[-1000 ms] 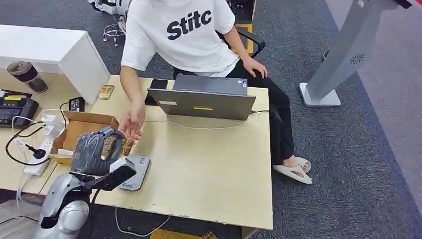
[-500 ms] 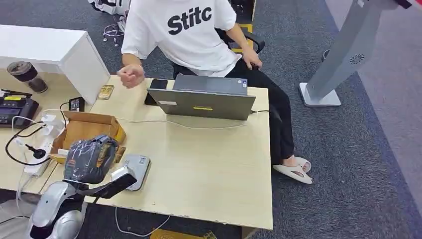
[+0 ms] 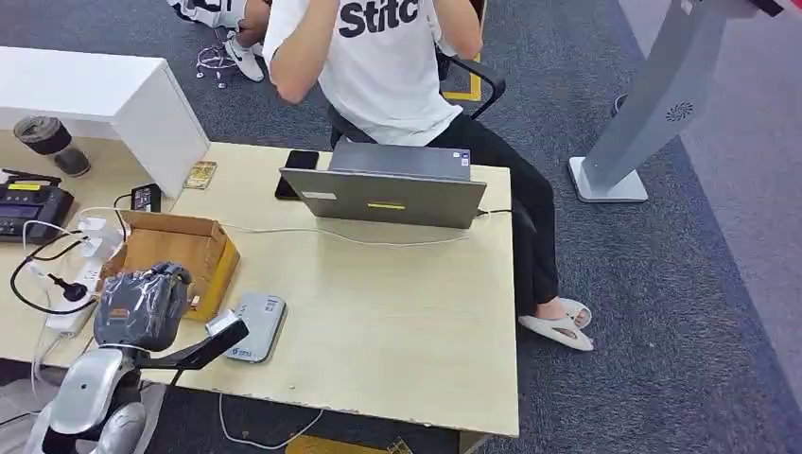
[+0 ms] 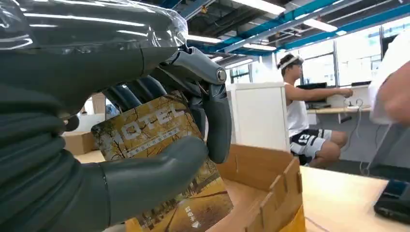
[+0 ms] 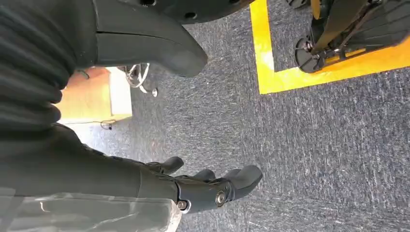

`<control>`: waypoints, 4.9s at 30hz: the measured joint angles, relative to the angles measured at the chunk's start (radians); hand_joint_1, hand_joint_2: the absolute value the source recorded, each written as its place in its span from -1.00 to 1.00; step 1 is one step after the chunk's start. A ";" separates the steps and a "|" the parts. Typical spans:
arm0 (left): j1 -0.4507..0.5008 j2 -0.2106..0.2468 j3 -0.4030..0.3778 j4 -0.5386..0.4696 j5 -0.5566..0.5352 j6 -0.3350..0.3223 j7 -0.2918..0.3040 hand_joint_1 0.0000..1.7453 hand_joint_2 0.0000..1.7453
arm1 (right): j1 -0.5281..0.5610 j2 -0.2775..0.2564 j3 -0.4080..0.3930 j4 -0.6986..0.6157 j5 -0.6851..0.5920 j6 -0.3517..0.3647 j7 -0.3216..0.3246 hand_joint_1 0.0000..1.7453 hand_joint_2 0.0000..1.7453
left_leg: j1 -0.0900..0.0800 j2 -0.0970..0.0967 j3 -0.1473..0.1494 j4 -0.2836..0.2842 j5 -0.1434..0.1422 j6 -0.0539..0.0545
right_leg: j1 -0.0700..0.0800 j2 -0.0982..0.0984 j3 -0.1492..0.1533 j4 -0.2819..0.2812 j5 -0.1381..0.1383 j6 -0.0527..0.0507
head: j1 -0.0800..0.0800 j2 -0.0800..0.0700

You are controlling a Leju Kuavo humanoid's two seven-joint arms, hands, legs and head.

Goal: Pass the card to the sensor for recognition and then transmit it.

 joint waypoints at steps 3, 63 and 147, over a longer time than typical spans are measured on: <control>0.002 0.000 0.001 0.023 0.000 0.000 0.000 1.00 1.00 | 0.000 0.000 0.000 0.000 0.000 0.000 0.000 -1.00 1.00 | 0.000 0.000 0.000 0.000 0.000 0.000 | 0.000 0.000 0.000 0.000 0.000 0.000 | 0.000 0.000; -0.037 -0.097 0.000 0.188 0.001 0.089 -0.074 1.00 1.00 | -0.002 0.000 0.045 0.000 0.007 0.007 0.008 -1.00 1.00 | 0.000 0.000 0.000 0.000 0.000 0.000 | 0.000 0.000 -0.001 0.000 0.000 0.000 | 0.000 0.000; -0.174 -0.014 -0.066 0.292 0.071 0.033 -0.102 1.00 1.00 | -0.009 0.000 0.121 0.000 0.036 0.039 0.018 -1.00 1.00 | 0.000 0.000 -0.001 0.000 0.000 0.000 | 0.000 0.000 -0.001 0.000 0.000 0.000 | 0.000 0.000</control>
